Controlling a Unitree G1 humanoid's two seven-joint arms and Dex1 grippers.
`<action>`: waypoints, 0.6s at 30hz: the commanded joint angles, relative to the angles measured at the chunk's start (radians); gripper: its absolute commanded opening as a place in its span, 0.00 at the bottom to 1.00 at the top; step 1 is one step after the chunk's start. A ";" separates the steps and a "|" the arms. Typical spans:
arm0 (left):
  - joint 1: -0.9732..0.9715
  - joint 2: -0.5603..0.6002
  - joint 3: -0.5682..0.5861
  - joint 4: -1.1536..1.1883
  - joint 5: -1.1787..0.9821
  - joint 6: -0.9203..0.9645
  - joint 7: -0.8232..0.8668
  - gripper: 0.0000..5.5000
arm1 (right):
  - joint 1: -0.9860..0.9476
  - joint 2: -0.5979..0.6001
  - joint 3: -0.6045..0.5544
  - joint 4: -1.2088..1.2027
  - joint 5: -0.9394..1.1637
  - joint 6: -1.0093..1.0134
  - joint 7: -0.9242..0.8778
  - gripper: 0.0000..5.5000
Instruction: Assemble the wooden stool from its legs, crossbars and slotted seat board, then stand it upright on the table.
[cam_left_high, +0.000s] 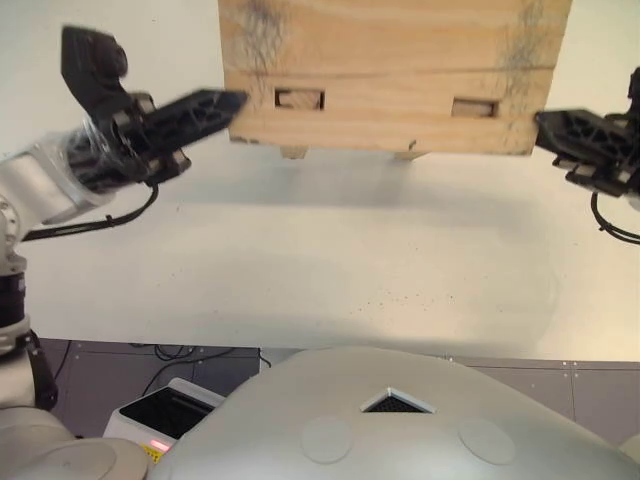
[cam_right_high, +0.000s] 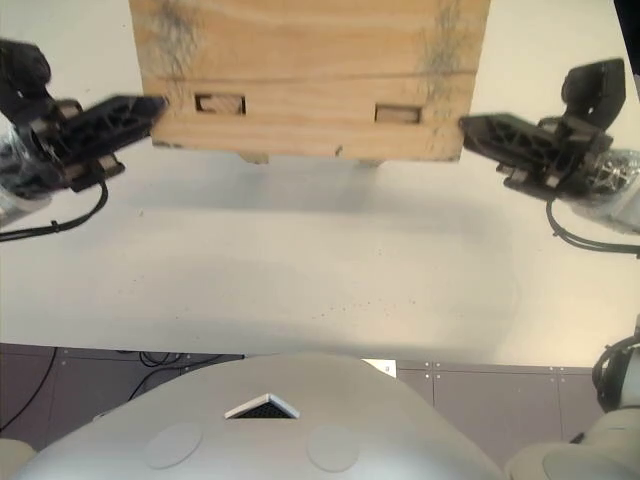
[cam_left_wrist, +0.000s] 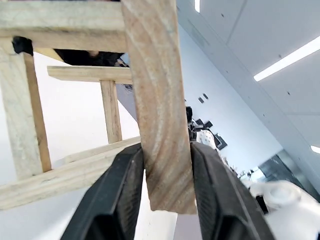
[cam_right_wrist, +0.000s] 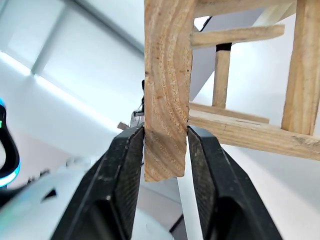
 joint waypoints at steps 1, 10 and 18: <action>-0.218 -0.050 0.029 0.282 -0.087 0.112 0.517 0.24 | -0.447 0.147 0.063 0.293 0.281 -0.007 -0.701 0.24; -0.605 -0.165 -0.112 0.861 0.299 0.213 0.372 0.24 | -0.765 0.494 -0.022 0.729 0.032 -0.125 -1.055 0.24; -0.853 -0.209 -0.011 1.182 0.623 0.057 0.101 0.48 | -0.829 0.521 -0.146 0.878 -0.176 -0.163 -0.902 0.46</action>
